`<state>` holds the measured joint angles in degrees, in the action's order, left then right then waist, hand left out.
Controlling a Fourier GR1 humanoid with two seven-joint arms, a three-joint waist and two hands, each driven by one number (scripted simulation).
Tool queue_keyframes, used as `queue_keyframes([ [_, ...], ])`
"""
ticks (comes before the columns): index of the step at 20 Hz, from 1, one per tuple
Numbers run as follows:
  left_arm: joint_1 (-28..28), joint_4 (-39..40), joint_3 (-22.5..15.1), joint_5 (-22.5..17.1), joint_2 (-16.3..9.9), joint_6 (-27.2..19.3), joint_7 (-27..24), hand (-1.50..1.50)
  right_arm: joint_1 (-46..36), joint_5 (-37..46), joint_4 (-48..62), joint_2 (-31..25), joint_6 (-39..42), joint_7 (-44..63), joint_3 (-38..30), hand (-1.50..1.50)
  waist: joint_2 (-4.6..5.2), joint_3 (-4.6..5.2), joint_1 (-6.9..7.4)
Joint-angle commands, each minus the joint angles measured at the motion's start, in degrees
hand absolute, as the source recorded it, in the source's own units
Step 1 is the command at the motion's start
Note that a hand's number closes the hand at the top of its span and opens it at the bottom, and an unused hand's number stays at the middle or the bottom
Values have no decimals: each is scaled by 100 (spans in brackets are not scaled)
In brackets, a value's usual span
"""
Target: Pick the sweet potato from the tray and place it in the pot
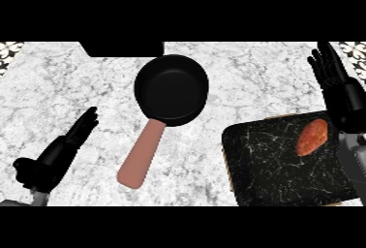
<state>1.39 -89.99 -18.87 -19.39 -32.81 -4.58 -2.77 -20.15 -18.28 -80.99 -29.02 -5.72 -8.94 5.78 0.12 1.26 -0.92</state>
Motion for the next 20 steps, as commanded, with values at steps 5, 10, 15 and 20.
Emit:
queue_keyframes([
  [5, 51, 585, -41, -100, 392, -98, 406, 0, 837, 187, 309, 130, -1518, 1647, -328, 150, -14, -108, -146],
  [10, -92, 659, -161, -129, 627, -231, 479, 0, 1065, 1993, 708, -370, -3963, 1086, -790, -150, -26, -88, -308],
  [15, 330, 1146, -140, -159, 778, -64, 645, 0, 1146, 2707, -639, 620, -5526, 932, -406, -150, -35, -102, -148],
  [20, 388, 1044, -119, -69, 828, -64, 656, 0, 1604, 3783, -1537, -141, -5008, 3700, 160, -150, -55, -83, -71],
])
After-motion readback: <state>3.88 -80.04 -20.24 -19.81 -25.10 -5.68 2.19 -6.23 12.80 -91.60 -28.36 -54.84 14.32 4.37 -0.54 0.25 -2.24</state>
